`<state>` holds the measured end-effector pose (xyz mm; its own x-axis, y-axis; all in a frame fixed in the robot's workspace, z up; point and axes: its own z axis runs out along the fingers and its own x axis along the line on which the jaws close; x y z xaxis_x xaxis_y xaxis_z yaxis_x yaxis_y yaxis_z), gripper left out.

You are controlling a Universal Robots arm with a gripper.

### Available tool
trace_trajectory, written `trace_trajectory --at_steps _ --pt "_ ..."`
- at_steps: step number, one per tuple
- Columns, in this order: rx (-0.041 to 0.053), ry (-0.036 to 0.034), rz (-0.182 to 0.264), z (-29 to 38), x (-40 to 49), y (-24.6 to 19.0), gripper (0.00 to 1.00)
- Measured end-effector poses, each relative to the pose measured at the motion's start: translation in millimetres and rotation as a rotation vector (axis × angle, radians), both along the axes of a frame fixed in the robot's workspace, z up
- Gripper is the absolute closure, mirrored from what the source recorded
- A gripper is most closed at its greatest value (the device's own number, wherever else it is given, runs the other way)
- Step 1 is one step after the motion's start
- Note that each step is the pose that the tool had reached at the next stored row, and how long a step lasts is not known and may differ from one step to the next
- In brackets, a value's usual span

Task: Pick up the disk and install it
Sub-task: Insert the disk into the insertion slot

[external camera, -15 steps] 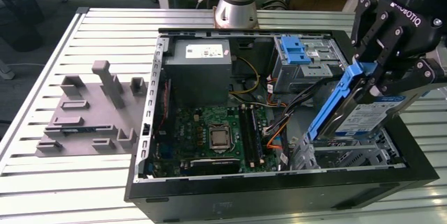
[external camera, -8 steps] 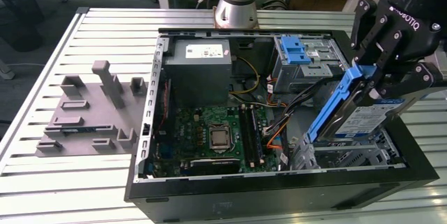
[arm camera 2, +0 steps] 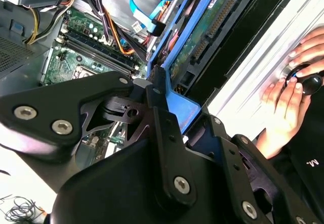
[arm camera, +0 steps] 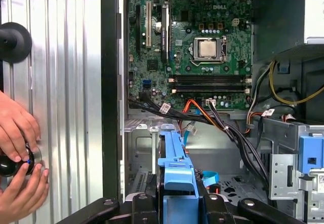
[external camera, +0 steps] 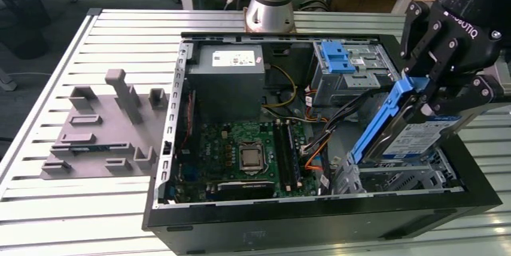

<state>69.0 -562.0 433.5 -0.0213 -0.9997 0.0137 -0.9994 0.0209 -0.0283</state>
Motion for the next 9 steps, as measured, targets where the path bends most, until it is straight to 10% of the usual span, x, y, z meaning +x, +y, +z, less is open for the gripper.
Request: trace_trajectory --at_steps 9 --pt "0.0001 -0.0008 0.000 -7.0 0.0 -0.1 0.64"
